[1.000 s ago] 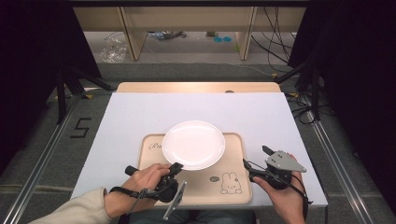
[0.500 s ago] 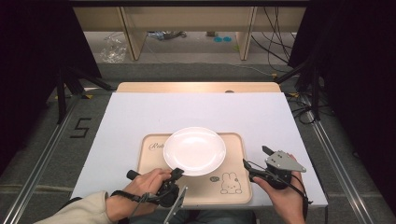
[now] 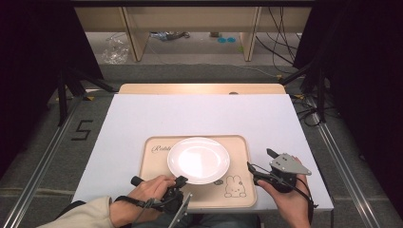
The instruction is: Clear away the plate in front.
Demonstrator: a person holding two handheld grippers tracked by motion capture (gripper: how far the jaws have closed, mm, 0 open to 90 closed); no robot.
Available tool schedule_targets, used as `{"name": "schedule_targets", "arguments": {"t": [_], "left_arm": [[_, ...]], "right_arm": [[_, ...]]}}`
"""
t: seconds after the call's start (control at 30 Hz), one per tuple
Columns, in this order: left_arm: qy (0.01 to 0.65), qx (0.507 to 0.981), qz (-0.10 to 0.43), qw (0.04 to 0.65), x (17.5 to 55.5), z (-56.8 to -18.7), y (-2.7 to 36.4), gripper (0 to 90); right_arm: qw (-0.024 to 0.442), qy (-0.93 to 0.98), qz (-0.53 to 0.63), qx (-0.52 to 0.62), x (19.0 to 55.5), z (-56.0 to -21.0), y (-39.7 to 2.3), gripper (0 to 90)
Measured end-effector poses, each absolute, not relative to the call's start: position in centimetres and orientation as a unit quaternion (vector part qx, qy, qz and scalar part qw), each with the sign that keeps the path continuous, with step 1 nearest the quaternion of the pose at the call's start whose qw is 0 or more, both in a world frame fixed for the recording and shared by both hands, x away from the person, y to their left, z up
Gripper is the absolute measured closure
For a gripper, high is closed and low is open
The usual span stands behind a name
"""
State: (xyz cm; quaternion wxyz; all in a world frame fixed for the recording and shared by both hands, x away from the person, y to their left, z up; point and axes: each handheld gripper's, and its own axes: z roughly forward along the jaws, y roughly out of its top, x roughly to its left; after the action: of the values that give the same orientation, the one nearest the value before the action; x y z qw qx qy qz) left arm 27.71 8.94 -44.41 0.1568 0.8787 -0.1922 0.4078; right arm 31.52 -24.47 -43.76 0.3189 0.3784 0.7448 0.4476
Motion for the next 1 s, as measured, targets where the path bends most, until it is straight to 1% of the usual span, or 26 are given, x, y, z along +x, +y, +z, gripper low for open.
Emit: {"name": "schedule_targets", "arguments": {"t": [0.43, 0.57, 0.8, 1.0], "left_arm": [[-0.191, 0.886, 0.391, 0.158, 27.86, -45.0, 8.92, 86.5], [-0.193, 0.888, 0.385, 0.159, 27.94, -45.04, 8.92, 86.8], [-0.176, 0.9, 0.357, 0.175, 28.23, -44.98, 9.03, 87.0], [-0.169, 0.908, 0.338, 0.182, 28.43, -45.31, 9.11, 85.3]], "right_arm": [[0.316, 0.745, 0.448, 0.38, 31.52, -43.76, -24.46, 20.6], [0.308, 0.747, 0.447, 0.383, 31.46, -43.79, -24.38, 20.6], [0.307, 0.747, 0.447, 0.384, 31.46, -43.81, -24.37, 20.6], [0.307, 0.749, 0.446, 0.383, 31.46, -43.81, -24.39, 20.6]]}}
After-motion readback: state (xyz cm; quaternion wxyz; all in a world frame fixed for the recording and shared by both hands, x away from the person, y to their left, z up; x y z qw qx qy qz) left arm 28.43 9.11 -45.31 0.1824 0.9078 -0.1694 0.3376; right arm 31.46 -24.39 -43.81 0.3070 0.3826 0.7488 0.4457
